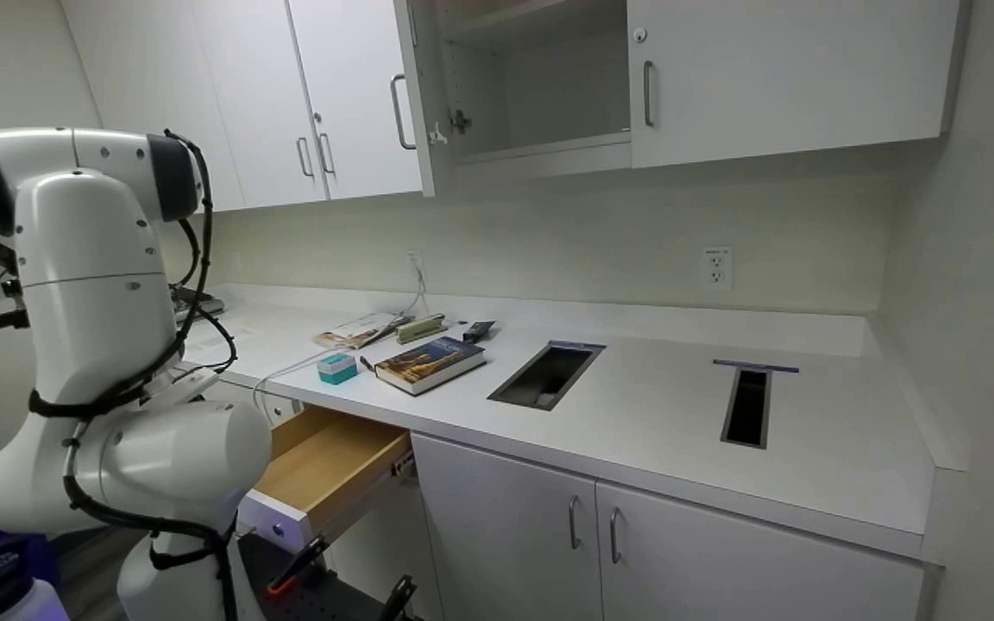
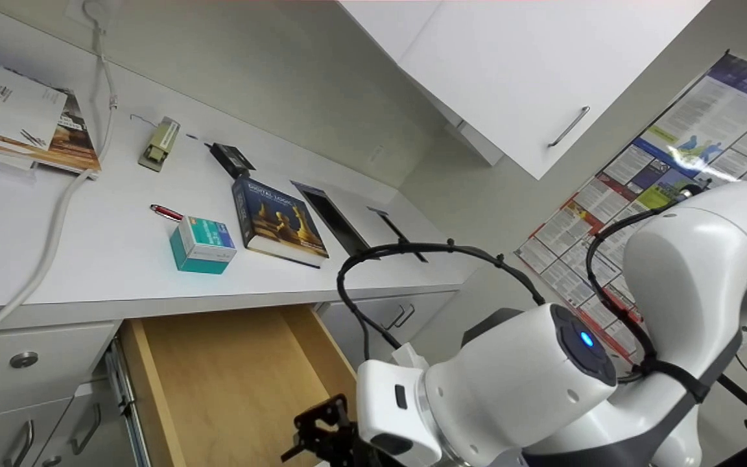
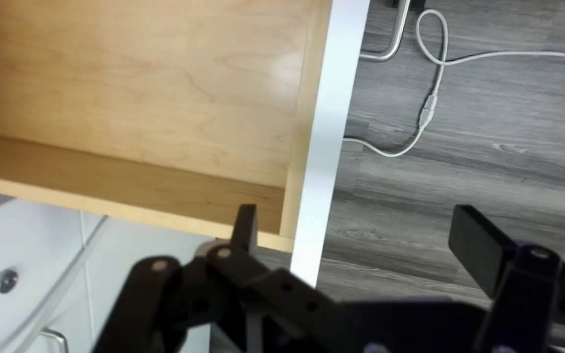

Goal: Open the top drawer of the cabinet

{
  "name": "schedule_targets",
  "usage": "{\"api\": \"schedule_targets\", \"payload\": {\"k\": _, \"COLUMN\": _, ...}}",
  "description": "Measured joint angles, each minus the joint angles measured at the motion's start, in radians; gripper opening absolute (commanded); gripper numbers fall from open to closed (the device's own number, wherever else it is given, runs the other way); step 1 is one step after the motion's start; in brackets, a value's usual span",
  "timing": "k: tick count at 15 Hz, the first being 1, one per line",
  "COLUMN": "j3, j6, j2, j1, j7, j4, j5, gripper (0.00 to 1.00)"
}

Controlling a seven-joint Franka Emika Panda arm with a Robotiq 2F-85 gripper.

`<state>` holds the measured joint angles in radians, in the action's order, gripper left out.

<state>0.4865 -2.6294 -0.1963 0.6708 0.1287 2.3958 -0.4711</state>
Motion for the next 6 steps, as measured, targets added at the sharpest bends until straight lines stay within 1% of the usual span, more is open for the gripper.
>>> {"api": "schedule_targets", "payload": {"k": 3, "j3": -0.007, "j6": 0.000, "j2": 0.125, "j1": -0.015, "j7": -0.076, "j4": 0.103, "j5": 0.069, "gripper": 1.00}}
{"api": "schedule_targets", "payload": {"k": 6, "j3": -0.009, "j6": 0.000, "j2": 0.244, "j1": -0.032, "j7": -0.125, "j4": 0.206, "j5": 0.131, "gripper": 1.00}}
